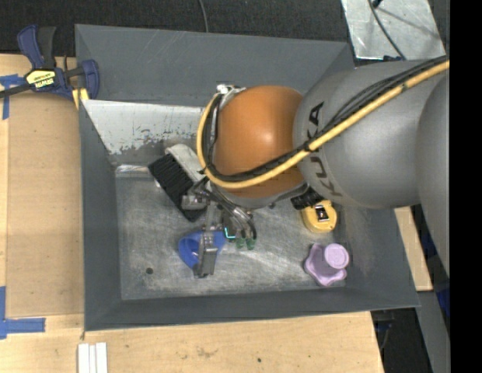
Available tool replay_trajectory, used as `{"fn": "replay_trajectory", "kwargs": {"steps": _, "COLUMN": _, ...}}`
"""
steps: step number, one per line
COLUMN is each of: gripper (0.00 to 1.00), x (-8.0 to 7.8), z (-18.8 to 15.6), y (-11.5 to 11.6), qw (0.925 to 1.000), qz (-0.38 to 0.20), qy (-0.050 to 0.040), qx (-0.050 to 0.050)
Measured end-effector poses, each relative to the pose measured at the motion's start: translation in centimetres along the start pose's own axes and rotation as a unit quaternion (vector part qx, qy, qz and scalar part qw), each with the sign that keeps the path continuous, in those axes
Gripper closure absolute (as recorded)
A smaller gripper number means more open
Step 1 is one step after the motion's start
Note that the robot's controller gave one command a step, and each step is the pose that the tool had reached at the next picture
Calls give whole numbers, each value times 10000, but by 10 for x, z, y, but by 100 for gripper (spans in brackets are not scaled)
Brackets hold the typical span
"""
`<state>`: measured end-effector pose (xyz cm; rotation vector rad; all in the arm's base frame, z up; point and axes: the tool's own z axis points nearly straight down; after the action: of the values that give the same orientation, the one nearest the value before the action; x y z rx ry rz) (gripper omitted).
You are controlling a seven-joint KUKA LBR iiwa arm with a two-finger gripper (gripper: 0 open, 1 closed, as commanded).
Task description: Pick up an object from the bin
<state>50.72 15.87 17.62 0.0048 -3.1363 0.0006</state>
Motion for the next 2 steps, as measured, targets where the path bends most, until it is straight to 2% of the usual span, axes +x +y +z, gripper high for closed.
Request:
{"fn": "replay_trajectory", "kwargs": {"steps": 1, "gripper": 0, "x": -2, "z": -4, "y": -1, "qw": 10000, "qz": 12, "qy": -38, "qx": -7}}
{"fn": "replay_trajectory", "kwargs": {"steps": 2, "gripper": 100, "x": -36, "z": 95, "y": -35, "qw": 9993, "qz": -374, "qy": 10, "qx": -33}}
